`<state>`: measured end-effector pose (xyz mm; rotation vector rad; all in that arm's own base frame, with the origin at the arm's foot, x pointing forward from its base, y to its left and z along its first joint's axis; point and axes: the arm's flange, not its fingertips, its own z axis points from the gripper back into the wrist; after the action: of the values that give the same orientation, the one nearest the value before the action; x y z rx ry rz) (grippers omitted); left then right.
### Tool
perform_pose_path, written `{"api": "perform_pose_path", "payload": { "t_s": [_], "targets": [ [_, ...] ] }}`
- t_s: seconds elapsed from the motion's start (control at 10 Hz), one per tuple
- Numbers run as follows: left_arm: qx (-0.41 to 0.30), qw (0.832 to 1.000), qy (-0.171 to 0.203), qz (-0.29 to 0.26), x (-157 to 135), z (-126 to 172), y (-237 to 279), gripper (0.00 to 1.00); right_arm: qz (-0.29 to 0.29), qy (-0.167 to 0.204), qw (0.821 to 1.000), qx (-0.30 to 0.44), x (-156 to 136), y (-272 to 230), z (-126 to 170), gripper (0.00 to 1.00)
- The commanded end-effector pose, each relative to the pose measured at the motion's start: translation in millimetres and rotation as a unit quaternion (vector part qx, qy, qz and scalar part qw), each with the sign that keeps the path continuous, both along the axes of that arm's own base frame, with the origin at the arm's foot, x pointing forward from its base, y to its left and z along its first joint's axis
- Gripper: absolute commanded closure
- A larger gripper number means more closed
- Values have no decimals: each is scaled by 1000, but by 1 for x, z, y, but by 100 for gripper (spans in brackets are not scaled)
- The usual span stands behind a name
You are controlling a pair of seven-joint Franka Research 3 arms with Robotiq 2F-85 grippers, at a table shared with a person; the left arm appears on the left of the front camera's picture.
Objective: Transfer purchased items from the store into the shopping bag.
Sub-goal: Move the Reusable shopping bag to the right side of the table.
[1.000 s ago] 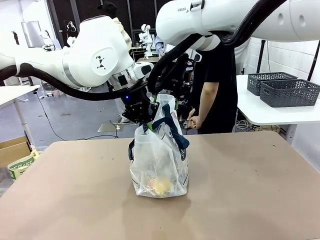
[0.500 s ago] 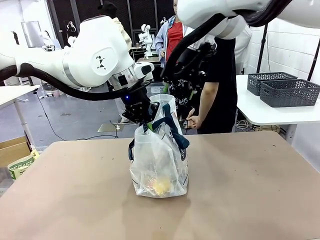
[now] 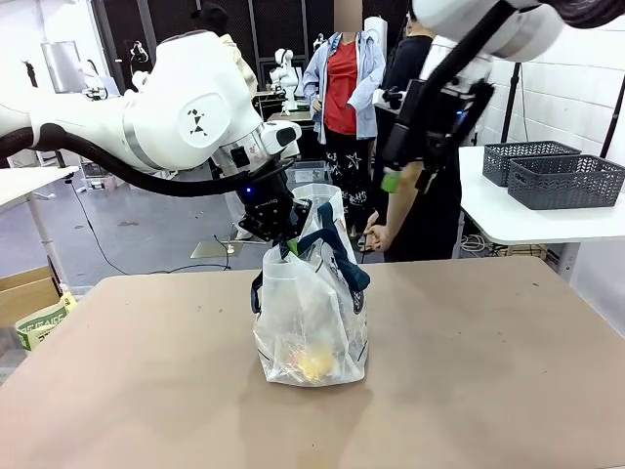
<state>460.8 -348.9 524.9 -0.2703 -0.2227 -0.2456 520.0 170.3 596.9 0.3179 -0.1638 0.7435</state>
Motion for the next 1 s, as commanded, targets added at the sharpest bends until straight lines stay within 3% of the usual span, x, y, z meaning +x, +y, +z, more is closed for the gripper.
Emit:
{"api": "perform_pose_path", "payload": {
  "t_s": [0.0, 0.2, 0.4, 0.5, 0.9],
  "targets": [
    [-1, 1000, 1, 1, -1, 0, 0, 100, 70, -84, 993, 39, -22, -27, -17, 0],
    [-1, 1000, 1, 1, -1, 0, 0, 100, 94, -136, 984, 65, -25, -34, -10, 0],
    [-1, 1000, 1, 1, -1, 0, 0, 100, 93, -153, 979, 102, -11, -28, -4, 0],
    [-1, 1000, 1, 1, -1, 0, 0, 100, 84, -134, 986, 42, -17, -36, 4, 0],
    [-1, 1000, 1, 1, -1, 0, 0, 100, 84, -134, 986, 42, -17, -36, 4, 0]
  ]
}}
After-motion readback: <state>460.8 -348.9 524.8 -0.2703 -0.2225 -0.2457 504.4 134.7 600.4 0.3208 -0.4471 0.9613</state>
